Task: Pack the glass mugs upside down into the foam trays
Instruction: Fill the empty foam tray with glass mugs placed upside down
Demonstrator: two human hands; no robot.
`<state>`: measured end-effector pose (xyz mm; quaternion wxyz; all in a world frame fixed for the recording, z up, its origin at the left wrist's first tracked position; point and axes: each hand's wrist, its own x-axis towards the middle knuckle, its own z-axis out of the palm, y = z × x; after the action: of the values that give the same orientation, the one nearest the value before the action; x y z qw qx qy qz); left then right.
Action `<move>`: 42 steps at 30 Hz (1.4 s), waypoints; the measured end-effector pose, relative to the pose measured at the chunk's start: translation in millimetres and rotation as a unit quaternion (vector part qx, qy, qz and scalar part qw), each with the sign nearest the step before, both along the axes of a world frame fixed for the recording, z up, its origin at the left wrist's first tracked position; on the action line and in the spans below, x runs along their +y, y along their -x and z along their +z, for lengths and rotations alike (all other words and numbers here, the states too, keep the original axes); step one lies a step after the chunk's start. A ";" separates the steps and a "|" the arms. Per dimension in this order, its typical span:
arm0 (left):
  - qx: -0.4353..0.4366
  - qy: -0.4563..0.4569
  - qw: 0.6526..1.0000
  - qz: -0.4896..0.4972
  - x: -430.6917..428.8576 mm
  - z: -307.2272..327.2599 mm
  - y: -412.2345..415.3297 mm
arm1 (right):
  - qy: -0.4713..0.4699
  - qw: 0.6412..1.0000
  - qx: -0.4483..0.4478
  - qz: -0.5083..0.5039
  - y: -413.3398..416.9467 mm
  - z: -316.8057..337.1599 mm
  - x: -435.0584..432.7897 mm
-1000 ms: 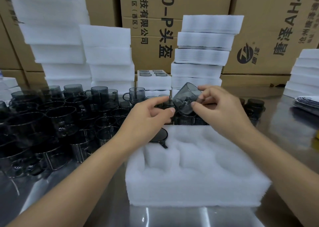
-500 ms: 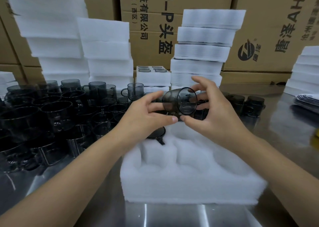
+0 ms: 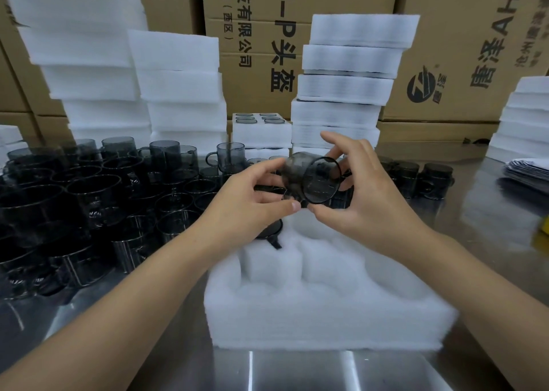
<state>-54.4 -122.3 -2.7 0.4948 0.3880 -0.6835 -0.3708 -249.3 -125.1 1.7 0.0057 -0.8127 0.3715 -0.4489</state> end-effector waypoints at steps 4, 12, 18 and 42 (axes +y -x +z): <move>-0.019 -0.017 1.000 -0.008 -0.2 -0.7 0.1 | 0.024 1.000 -0.001 0.016 -1.3 1.6 4.2; -0.026 -0.031 0.998 -0.039 3.9 2.1 1.7 | 0.025 1.000 -0.007 0.006 -1.2 2.7 4.5; -0.013 -0.030 0.999 -0.032 3.9 1.6 2.4 | 0.002 1.000 -0.002 -0.017 -0.1 1.2 3.4; -0.031 -0.017 0.999 -0.025 9.1 4.9 2.8 | -0.198 0.969 -0.149 0.019 6.8 11.3 -3.9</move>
<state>-57.2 -113.2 2.2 0.4571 0.3910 -0.7016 -0.3821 -256.1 -129.0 13.0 0.2305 -0.7260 0.4326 -0.4823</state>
